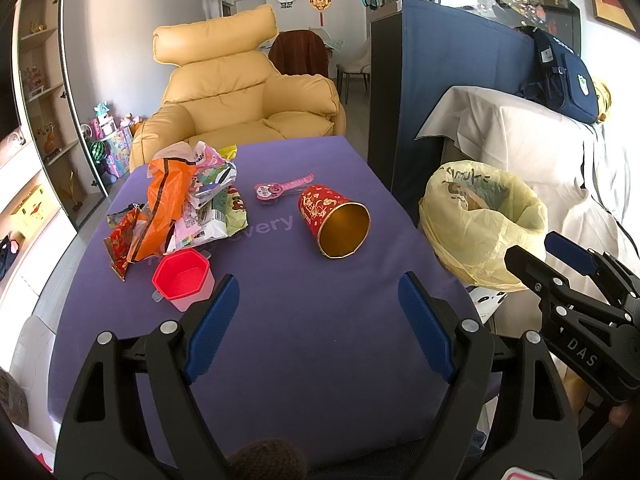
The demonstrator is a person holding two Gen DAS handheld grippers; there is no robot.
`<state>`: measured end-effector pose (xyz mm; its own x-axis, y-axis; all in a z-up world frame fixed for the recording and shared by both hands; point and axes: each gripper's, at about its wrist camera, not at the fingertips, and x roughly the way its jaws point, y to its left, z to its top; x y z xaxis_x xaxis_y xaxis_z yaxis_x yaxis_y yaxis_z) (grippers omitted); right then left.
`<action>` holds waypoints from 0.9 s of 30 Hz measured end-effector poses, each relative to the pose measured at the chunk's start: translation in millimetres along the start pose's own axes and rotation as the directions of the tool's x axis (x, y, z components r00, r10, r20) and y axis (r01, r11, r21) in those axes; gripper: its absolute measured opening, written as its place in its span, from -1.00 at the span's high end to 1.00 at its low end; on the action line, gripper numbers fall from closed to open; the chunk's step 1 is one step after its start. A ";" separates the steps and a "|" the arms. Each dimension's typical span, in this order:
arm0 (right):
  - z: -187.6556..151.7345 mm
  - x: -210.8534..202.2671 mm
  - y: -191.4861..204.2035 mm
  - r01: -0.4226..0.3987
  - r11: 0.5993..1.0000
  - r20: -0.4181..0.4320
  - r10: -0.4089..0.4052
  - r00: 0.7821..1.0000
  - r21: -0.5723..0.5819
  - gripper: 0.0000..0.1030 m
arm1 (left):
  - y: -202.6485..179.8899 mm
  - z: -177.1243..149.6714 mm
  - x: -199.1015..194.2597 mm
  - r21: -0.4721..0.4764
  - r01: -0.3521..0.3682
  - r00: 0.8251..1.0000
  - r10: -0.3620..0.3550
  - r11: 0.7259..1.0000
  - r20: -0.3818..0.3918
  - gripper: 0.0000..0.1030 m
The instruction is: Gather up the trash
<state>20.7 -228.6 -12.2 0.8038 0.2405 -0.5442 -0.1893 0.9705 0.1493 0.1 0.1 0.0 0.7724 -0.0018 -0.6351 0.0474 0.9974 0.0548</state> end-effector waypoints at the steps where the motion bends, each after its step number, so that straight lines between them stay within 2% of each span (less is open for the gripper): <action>1: -0.9 0.4 0.1 0.000 1.000 0.000 0.000 1.000 0.000 -0.18 | 0.1 0.0 -0.1 0.000 0.000 1.000 0.000 1.000 0.000 -0.51; 9: -0.4 0.5 -0.7 0.006 1.000 0.003 -0.006 1.000 -0.005 -0.18 | 2.6 1.6 0.3 -0.010 -0.005 1.000 0.005 1.000 0.006 -0.51; 14: 2.9 6.3 -0.2 0.009 1.000 0.006 -0.009 1.000 -0.013 -0.18 | 18.3 6.6 7.2 -0.048 -0.009 1.000 0.009 0.999 0.006 -0.51; 18: 10.3 20.2 3.1 0.013 0.999 0.005 -0.013 1.000 -0.039 -0.18 | 32.9 11.8 17.7 -0.071 -0.017 1.000 0.016 0.997 -0.011 -0.51; 27: 34.3 70.7 19.3 -0.054 0.995 -0.022 0.053 0.998 -0.078 -0.18 | 64.1 24.7 52.4 -0.063 -0.055 0.998 0.055 0.996 -0.005 -0.51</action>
<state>93.2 -193.5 -19.5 0.7803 0.2914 -0.5533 -0.2761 0.9544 0.1134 59.2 62.1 -10.7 0.7710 0.0534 -0.6346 -0.0356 0.9985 0.0408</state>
